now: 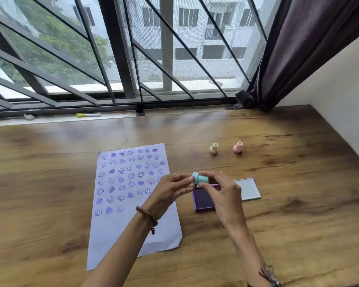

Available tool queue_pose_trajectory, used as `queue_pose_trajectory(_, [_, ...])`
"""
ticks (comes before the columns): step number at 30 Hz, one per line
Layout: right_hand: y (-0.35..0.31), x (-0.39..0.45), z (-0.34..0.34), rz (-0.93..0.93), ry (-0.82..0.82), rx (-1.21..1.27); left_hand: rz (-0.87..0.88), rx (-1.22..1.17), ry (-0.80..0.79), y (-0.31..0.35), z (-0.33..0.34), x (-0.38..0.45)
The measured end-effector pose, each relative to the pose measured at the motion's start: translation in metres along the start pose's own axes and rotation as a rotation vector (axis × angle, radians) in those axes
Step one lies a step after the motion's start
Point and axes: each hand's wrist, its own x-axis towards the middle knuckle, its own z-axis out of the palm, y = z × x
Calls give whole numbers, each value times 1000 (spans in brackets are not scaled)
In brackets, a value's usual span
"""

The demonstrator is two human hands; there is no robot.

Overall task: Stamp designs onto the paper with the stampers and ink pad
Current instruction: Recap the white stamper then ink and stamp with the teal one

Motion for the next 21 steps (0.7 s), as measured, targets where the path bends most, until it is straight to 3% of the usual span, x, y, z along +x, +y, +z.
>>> queue_pose_trajectory(8, [0,24,11,51,-173,-57,31,-57,-3,2,-16,4])
queue_pose_trajectory(13, [5,35,25,402,-150,442,82,-170,74,-3,-22,14])
queue_pose_trajectory(17, [12,46,35,477,-122,563,146,73,136,2,-22,24])
queue_pose_trajectory(21, [22,66,43,478,-103,529,225,317,201,11,-23,43])
